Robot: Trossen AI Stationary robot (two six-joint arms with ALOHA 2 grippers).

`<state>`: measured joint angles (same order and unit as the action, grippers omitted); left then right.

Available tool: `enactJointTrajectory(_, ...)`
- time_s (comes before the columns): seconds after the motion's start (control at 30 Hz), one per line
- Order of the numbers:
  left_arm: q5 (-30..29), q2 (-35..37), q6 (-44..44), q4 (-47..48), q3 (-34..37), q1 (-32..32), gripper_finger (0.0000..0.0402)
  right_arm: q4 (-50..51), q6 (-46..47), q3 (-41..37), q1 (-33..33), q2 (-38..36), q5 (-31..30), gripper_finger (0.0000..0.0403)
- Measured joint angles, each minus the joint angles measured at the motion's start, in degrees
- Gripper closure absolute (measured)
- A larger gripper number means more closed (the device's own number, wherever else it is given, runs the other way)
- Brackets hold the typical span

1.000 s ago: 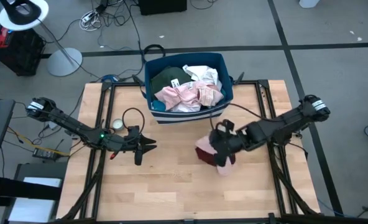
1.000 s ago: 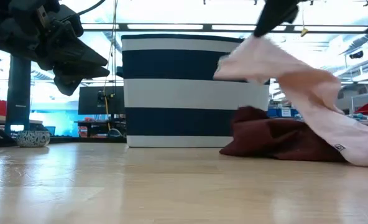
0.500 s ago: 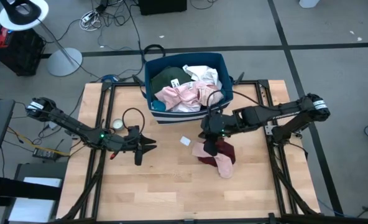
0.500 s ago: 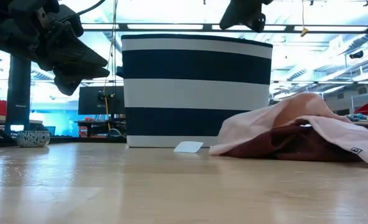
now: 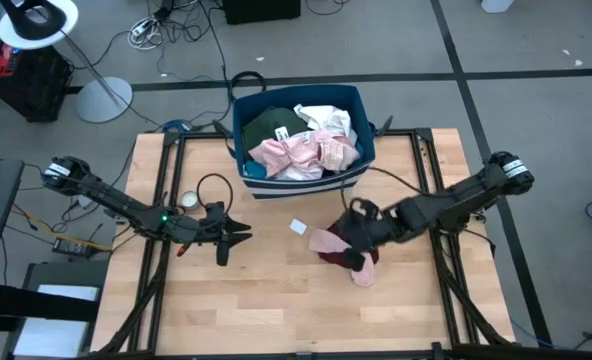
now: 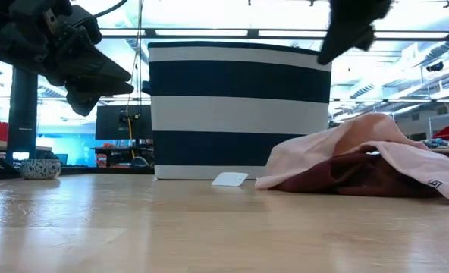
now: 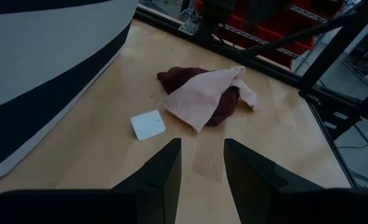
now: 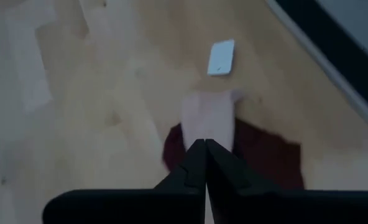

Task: Sort clothes
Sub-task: Put the pink sock into the blue laundry bin

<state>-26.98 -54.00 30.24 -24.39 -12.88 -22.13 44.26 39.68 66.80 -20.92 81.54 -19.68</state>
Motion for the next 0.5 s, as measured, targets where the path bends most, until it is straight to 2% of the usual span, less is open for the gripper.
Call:
enactJointTrajectory(0.3, 0.00, 0.00, 0.02, -0.02, 0.00, 0.00, 0.0275, 2.62, 15.66, -5.81, -15.16, -4.28, -9.57, 0.0392)
enactJointTrajectory(0.5, 0.00, 0.00, 0.37, -0.17, 0.00, -0.02, 0.0275, -2.48, 21.52, -13.43, -22.24, -3.83, -10.64, 0.0389)
